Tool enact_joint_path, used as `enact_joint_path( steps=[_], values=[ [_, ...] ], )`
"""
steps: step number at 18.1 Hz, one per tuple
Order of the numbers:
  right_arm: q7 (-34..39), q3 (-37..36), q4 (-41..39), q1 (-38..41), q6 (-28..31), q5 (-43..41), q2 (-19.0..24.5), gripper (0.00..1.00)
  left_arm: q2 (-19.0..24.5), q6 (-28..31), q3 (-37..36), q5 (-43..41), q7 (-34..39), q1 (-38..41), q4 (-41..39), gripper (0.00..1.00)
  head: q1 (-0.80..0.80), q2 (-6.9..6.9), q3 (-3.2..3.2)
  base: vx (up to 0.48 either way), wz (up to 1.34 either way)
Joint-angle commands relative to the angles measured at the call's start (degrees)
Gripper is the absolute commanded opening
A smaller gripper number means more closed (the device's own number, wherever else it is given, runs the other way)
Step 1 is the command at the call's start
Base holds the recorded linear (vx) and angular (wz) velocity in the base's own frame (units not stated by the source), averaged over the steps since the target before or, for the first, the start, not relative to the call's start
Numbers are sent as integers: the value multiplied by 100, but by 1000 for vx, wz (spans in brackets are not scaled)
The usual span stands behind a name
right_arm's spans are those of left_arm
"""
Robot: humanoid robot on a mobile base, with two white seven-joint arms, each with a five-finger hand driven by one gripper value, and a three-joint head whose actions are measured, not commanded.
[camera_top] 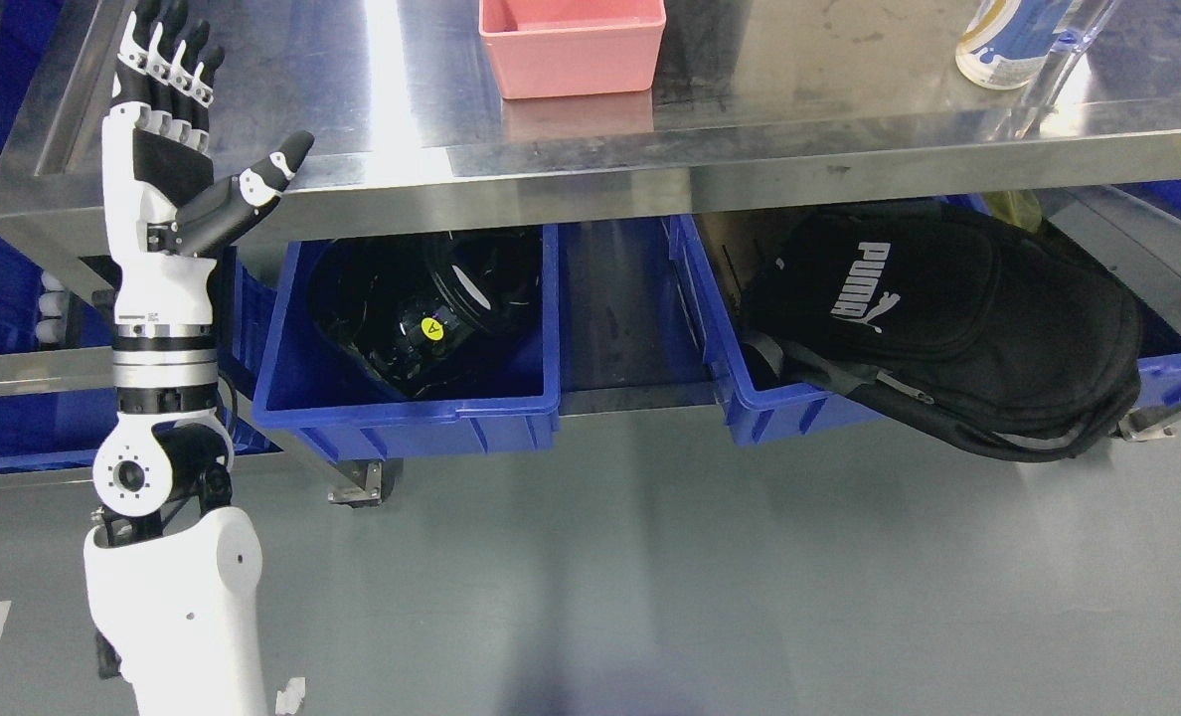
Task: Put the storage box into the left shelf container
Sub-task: 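Raise the left hand up toward the pink box on the table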
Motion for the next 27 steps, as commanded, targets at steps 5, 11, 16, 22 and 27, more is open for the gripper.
enact_joint_path(
  steps=[5,11,16,22,27],
  values=[
    [8,0,-100,-27,-12,-123,-100,100,255,19,645,-6,-1223,-537,-20,100,0,0,0,0,0],
    [-1,0,-100,-18,-3,-123,-100,100,1915,756,576,-24,-3159,-2067,620,100,0,0,0,0,0],
    [8,0,-100,-27,-12,-123,-100,100,2735,757,-1179,-944,-4181,-2884,1244,99,0,0,0,0,0],
    [8,0,-100,-18,-3,-123,-100,100,2420,775,-3113,-2142,-4233,-4387,2650,98,0,0,0,0,0],
    [-1,0,-100,-18,-12,-123,-100,100,1646,783,-3643,-2317,-4321,-4951,3468,97,0,0,0,0,0]
  ],
)
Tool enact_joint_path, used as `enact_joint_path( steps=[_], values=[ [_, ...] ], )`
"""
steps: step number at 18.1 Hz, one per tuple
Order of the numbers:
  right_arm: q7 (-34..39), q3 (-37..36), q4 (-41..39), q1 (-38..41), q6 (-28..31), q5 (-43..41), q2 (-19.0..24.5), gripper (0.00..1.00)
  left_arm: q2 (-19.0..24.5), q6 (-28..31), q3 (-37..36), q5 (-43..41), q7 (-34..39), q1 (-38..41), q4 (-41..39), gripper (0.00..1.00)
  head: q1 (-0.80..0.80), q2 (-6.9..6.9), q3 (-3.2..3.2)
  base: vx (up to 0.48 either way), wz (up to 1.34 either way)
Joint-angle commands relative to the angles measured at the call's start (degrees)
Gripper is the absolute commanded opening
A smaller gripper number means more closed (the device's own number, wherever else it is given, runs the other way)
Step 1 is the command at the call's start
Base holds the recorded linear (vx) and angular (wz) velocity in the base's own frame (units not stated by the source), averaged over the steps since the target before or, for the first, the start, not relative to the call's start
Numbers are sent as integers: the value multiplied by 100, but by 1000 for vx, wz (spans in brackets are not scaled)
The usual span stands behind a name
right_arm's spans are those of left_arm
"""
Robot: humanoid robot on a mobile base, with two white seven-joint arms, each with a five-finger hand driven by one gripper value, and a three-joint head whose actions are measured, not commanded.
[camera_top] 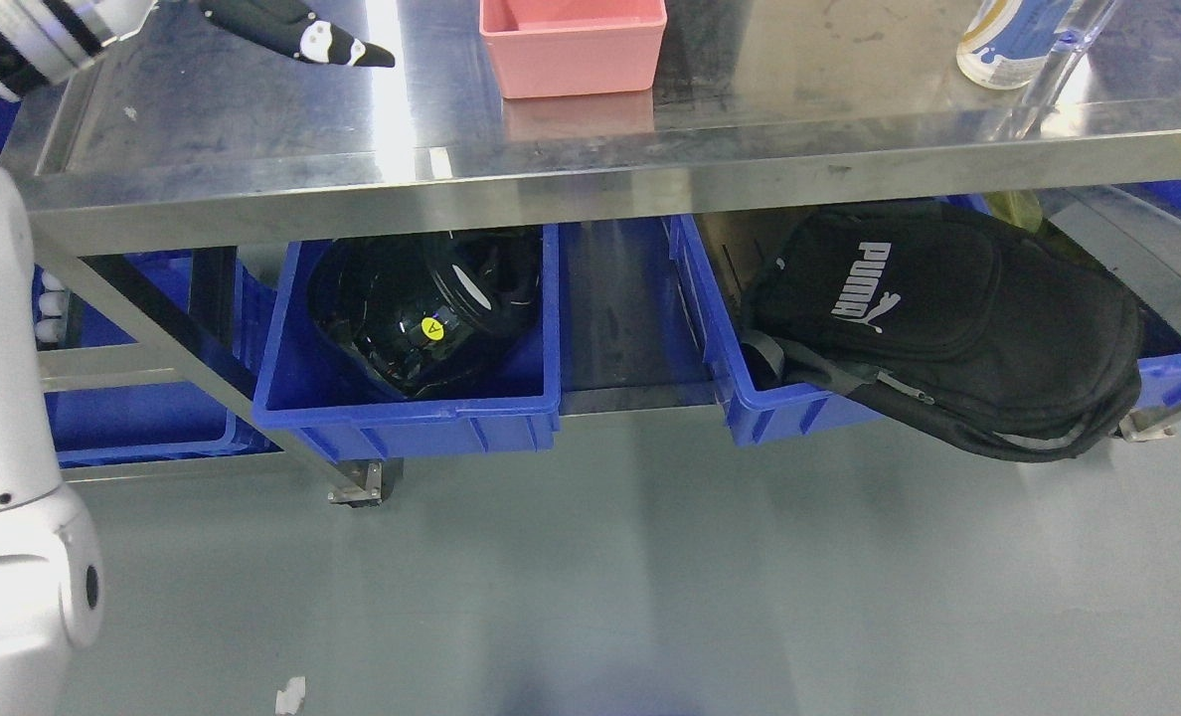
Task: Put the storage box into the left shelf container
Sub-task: 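Raise the left hand up toward the pink box on the table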
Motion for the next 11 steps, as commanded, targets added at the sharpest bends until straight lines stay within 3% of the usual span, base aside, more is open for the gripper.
enact_joint_path(
  steps=[1,7,11],
  values=[
    [-3,0,-100,-26,7,-123,-100,100,-458,10,-1893,-628,-193,-966,1902,97,0,0,0,0,0],
    [-3,0,-100,-27,7,-123,-100,100,-1347,1,-1894,-1304,-396,-1353,2922,98,0,0,0,0,0],
    [-3,0,-100,-26,7,-123,-100,100,-1707,-43,-1823,-1745,-335,-1529,3345,97,0,0,0,0,0]
  ],
)
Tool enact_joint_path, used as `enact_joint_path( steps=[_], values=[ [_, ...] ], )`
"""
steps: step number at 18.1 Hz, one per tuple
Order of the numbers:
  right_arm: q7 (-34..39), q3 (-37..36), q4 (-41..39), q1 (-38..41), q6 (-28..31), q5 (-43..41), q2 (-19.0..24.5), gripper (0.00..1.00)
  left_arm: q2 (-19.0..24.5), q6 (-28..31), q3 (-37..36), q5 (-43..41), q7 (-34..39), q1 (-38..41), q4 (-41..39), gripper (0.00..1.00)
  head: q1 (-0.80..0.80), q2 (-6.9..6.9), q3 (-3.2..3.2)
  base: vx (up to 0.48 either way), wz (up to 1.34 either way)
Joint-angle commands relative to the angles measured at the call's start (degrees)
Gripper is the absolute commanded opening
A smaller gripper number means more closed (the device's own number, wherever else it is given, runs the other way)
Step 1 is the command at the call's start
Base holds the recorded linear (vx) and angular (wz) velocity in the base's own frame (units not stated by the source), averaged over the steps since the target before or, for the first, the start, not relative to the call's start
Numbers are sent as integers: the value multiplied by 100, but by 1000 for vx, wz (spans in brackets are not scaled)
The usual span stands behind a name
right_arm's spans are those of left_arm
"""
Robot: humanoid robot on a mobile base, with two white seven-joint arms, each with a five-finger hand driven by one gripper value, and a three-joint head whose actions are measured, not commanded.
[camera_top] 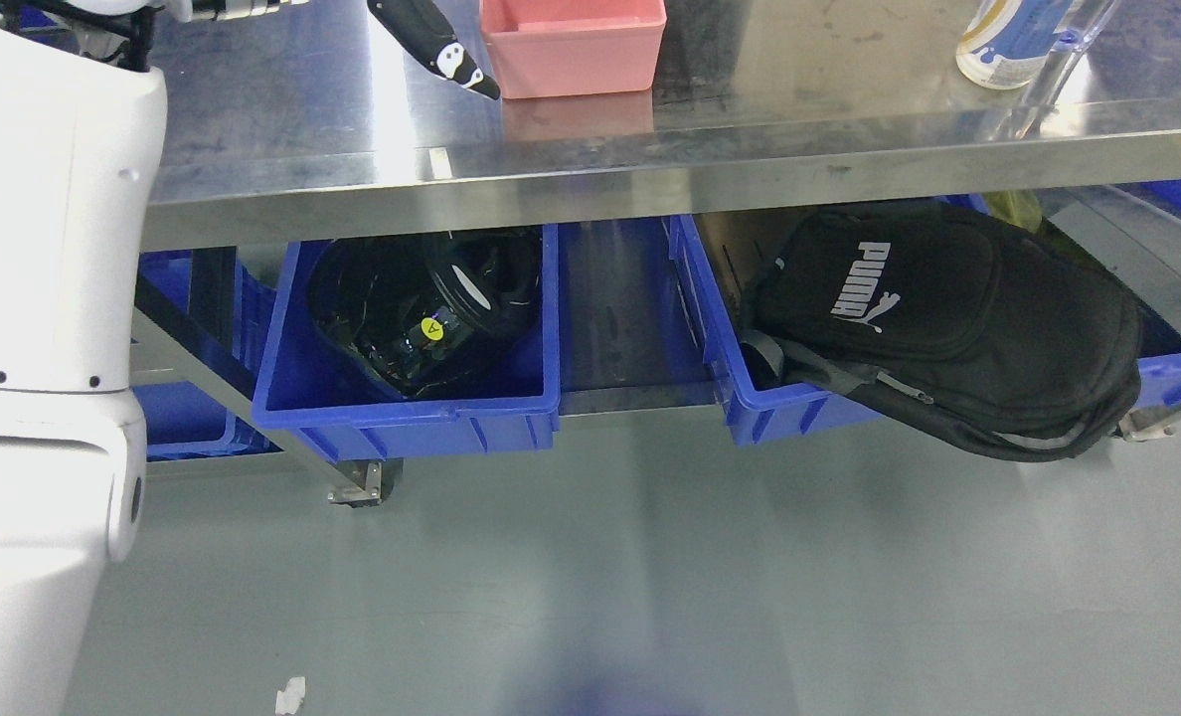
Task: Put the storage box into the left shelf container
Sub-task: 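Grasp the pink box with the left hand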
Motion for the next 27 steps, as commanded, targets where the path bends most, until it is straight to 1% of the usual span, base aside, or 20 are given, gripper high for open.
enact_joint_path(
  steps=[1,3,8,12,13,16,18,19,20,22,23,24,26,27],
  values=[
    [-26,0,-100,-18,14,-123,-100,100,-967,-72,-536,-656,53,-373,1525,97,0,0,0,0,0],
    [-26,0,-100,-27,5,-123,-100,100,-1026,-72,-545,-753,88,-435,1595,97,0,0,0,0,0],
    [-26,0,-100,-18,14,-123,-100,100,-1026,-54,-572,-1157,88,-532,1815,89,0,0,0,0,0],
    [-17,0,-100,-27,14,-123,-100,100,-1026,-28,-554,-1263,53,-506,1894,81,0,0,0,0,0],
    [-26,-9,-100,-27,14,-123,-100,100,-1026,-28,-537,-1263,53,-497,1903,78,0,0,0,0,0],
    [-26,0,-100,-18,14,-123,-100,100,-1026,-98,-230,-1263,53,-444,1938,60,0,0,0,0,0],
    [-26,0,-100,-18,14,-123,-100,100,-1026,-273,7,-1263,53,-391,1938,46,0,0,0,0,0],
    [-17,0,-100,-18,14,-123,-100,100,-1026,-491,261,-1263,44,-365,1938,32,0,0,0,0,0],
    [-26,0,-100,-26,14,-123,-100,100,-1026,-702,524,-1263,27,-339,1938,21,0,0,0,0,0],
    [-26,0,-100,-27,5,-123,-100,100,-1026,-1185,1069,-1193,-52,-260,2034,3,0,0,0,0,0],
    [-26,0,-100,-27,14,-123,-100,100,-1026,-1458,1385,-1123,-79,-224,2078,0,0,0,0,0,0],
    [-17,0,-100,-18,14,-123,-100,100,-1026,-1634,1763,-1000,-88,-189,2114,0,0,0,0,0,0],
    [-26,0,-100,-18,14,-123,-100,100,-1026,-1741,2527,-397,-96,-49,2123,0,0,0,0,0,0],
    [-26,0,-100,-18,5,-123,-100,100,-1026,-1759,2714,-140,-88,-14,2105,0,0,0,0,0,0]
  ],
)
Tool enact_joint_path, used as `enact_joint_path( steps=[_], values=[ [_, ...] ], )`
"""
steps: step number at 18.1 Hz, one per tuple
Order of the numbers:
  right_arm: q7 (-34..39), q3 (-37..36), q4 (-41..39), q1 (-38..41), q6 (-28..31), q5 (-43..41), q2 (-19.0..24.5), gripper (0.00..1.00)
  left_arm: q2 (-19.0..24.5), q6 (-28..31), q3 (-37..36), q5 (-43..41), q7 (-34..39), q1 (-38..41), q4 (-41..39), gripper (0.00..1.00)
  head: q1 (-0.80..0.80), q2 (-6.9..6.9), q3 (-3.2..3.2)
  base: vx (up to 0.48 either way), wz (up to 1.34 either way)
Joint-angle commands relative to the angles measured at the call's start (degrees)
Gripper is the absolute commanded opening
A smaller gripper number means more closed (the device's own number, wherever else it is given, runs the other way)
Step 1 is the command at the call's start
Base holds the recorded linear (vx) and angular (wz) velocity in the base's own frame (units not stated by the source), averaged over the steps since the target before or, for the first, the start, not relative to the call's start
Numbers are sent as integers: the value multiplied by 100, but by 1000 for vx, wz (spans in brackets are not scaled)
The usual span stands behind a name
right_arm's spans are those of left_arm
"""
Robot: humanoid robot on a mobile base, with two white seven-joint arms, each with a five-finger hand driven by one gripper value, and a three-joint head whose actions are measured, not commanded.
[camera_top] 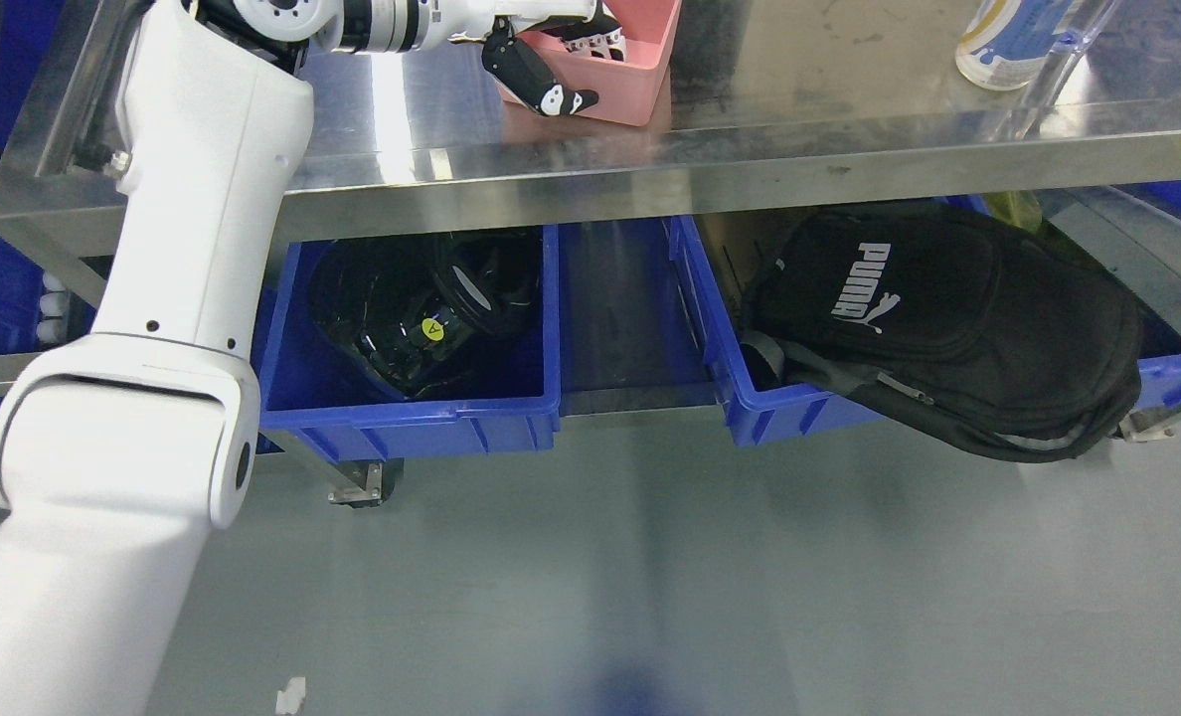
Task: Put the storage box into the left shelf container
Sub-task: 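Grasp the pink box with the left hand, then lift the pink box off the table with the left hand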
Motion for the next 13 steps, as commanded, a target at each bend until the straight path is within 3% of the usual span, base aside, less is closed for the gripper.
enact_joint_path(
  steps=[1,9,13],
  values=[
    [4,0,-100,-26,1,-123,-100,100,10,-272,2212,1101,26,257,265,0,0,0,0,0,0],
    [12,0,-100,-26,1,-123,-100,100,10,-369,2363,3554,70,705,-42,0,0,0,0,0,0],
    [12,0,-100,-26,1,-123,-100,100,10,-369,2372,4381,445,1118,-840,0,0,0,0,0,0]
  ],
)
